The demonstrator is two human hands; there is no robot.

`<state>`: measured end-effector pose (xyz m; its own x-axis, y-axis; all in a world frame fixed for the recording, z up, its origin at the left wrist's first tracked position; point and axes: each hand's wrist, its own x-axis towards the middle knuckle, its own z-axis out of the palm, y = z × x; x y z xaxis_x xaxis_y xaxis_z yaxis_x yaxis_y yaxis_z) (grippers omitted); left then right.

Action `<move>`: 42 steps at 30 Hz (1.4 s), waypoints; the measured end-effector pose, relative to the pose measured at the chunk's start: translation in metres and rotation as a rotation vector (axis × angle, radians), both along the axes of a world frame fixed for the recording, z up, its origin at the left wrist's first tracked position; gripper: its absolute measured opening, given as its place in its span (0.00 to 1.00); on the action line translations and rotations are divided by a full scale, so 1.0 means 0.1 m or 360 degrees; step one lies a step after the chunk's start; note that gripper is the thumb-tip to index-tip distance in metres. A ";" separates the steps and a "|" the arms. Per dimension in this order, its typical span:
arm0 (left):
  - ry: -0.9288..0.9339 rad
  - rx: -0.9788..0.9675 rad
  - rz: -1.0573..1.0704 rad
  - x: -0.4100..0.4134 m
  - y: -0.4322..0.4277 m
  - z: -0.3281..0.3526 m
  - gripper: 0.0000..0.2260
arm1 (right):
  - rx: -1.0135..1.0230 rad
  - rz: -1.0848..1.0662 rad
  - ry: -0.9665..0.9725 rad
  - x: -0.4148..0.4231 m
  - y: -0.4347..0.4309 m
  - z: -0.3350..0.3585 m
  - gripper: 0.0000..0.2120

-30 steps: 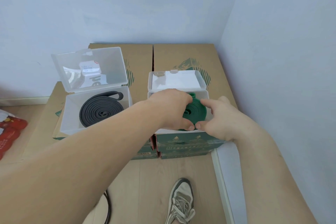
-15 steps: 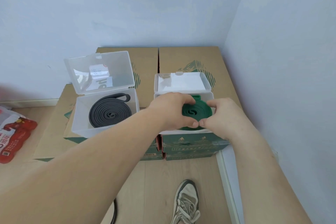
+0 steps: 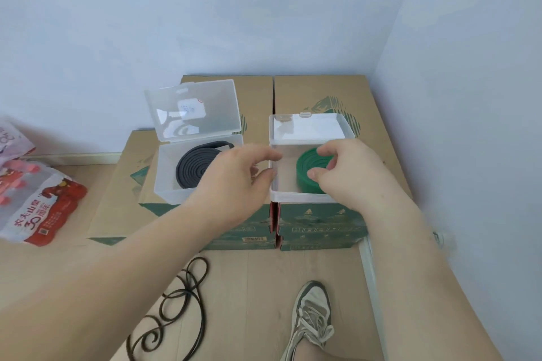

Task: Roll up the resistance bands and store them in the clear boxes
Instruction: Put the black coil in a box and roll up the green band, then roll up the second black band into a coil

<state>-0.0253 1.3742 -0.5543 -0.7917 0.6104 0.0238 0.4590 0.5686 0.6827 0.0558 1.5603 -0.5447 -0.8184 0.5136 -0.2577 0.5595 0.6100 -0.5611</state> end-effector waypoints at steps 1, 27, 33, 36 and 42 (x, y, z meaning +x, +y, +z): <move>-0.0016 0.0019 0.0010 0.07 -0.14 -0.01 0.13 | -0.0017 0.0043 0.0009 -0.02 -0.10 0.00 0.18; -0.0549 -0.0380 0.0826 0.57 -3.18 -1.19 0.16 | 0.0029 0.1141 -0.0431 -0.31 -3.40 -1.02 0.16; -0.0747 -0.0671 0.1007 0.23 -3.72 -2.11 0.17 | 0.0242 0.1648 -0.0737 -0.70 -3.92 -1.87 0.14; -0.0945 -0.0846 0.0955 0.12 -3.79 -2.59 0.18 | 0.0363 0.1756 -0.0835 -0.78 -3.85 -2.38 0.11; -0.1175 -0.0930 0.0804 0.03 -3.62 -3.59 0.17 | -0.0107 0.1362 -0.0760 -0.89 -3.76 -3.17 0.16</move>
